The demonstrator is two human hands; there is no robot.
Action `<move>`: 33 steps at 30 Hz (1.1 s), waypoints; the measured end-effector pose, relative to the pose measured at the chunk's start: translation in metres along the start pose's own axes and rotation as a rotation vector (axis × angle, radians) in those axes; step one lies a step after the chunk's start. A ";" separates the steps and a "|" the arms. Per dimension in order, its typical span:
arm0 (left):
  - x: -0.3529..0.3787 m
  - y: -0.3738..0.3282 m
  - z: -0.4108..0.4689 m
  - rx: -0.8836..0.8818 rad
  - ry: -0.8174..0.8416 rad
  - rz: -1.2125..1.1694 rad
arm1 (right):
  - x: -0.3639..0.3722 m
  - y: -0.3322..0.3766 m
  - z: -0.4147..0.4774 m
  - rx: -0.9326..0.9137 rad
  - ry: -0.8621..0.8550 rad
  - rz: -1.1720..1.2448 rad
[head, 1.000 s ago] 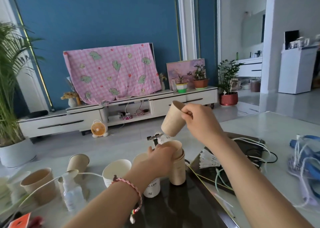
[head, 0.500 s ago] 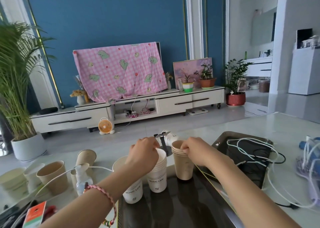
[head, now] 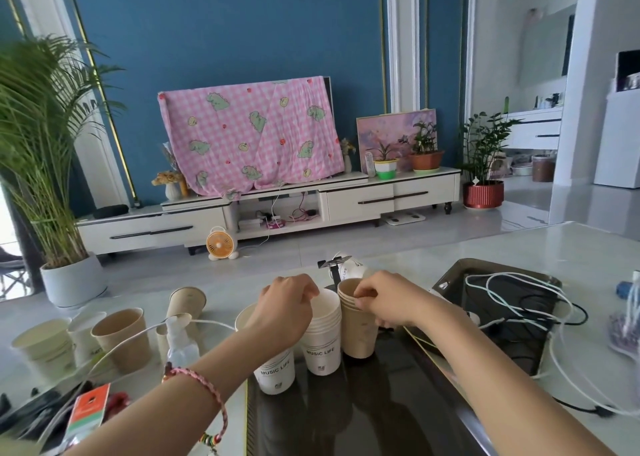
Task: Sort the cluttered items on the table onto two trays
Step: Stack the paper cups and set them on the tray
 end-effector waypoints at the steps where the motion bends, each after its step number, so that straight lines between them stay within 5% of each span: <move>1: -0.002 -0.001 0.001 0.006 -0.014 -0.010 | -0.005 -0.001 0.000 0.013 0.002 0.065; 9: -0.013 0.000 0.040 0.023 -0.044 -0.002 | -0.046 -0.034 0.014 0.068 -0.228 0.351; 20: 0.000 0.023 0.109 0.019 0.173 0.076 | -0.016 -0.037 0.124 0.196 -0.095 0.120; 27: -0.007 0.075 0.118 -0.078 0.166 0.098 | 0.019 -0.048 0.183 0.241 -0.022 0.050; 33: -0.008 0.097 0.103 -0.144 0.151 0.086 | 0.020 -0.065 0.191 0.280 -0.255 0.157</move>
Point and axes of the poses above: each hand's wrist, its own z-axis towards the middle knuckle, its own x-axis out of the palm, y = z × x, the point moved 6 cm from there along z, towards the middle knuckle, and after that the axes turned 15 degrees about x, right-handed, at the moved point
